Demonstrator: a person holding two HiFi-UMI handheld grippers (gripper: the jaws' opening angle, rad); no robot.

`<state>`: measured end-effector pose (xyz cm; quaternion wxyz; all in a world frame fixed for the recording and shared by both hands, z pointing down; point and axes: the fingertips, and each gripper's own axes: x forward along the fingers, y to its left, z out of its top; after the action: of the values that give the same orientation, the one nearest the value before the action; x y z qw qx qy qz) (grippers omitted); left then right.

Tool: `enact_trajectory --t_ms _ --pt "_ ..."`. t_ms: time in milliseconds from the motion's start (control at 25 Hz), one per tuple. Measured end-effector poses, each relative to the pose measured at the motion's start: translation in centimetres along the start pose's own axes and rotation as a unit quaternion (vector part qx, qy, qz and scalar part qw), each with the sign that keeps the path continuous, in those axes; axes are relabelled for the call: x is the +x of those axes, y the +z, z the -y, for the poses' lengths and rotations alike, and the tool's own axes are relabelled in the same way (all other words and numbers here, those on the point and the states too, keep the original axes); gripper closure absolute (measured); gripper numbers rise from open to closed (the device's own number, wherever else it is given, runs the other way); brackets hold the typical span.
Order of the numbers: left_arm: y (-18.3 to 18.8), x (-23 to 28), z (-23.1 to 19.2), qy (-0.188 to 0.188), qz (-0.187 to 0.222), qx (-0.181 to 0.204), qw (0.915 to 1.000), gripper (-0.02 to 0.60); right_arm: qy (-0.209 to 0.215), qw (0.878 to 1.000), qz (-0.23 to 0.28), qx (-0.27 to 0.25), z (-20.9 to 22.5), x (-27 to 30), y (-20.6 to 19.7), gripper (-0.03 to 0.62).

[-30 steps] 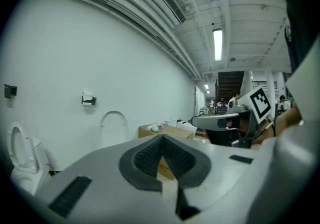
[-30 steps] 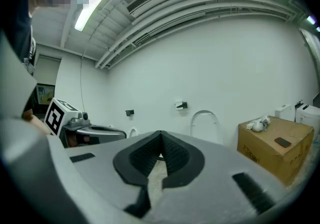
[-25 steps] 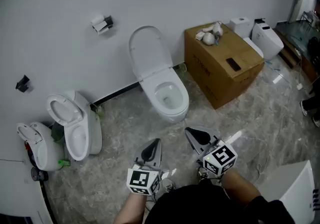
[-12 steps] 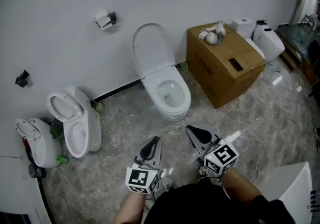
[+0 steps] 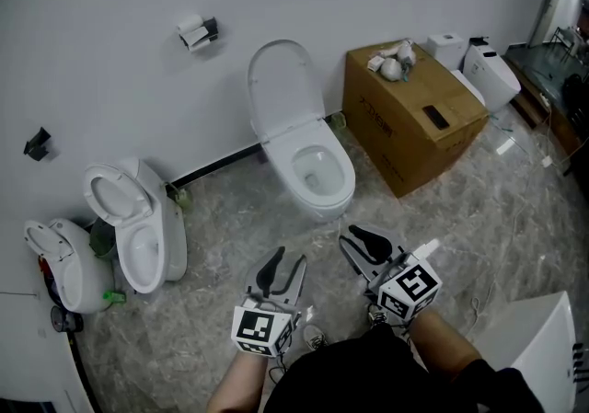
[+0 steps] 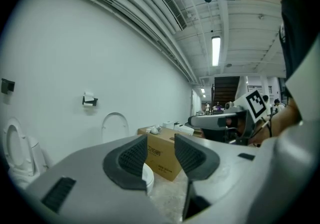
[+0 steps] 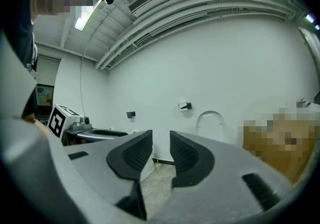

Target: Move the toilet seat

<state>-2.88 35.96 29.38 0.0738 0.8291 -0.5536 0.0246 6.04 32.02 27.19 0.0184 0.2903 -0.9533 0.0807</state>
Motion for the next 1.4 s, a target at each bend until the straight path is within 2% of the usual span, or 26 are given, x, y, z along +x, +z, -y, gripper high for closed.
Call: enact_trajectory --t_ms 240,480,760,1000,1400 --pt "-0.2 -1.3 -2.5 -0.015 -0.006 0.005 0.9999 0.385 -0.015 1.000 0.005 0.001 -1.4 2.1 -0.4 0.412" --pt "-0.1 -1.5 -4.2 -0.020 -0.003 0.009 0.9998 0.365 -0.029 0.999 0.010 0.011 -1.4 3.3 -0.4 0.381" --pt "0.2 0.4 -5.3 -0.017 -0.001 0.007 0.9998 0.359 -0.027 1.000 0.012 0.011 0.4 5.2 0.0 0.367" --pt "0.0 4.5 -7.4 -0.003 -0.007 0.003 1.0000 0.359 -0.017 1.000 0.013 0.017 4.4 8.3 0.3 0.365" --pt "1.6 16.2 -11.3 0.013 -0.018 -0.005 0.9997 0.359 0.007 0.999 0.010 0.040 15.2 15.8 1.8 0.364"
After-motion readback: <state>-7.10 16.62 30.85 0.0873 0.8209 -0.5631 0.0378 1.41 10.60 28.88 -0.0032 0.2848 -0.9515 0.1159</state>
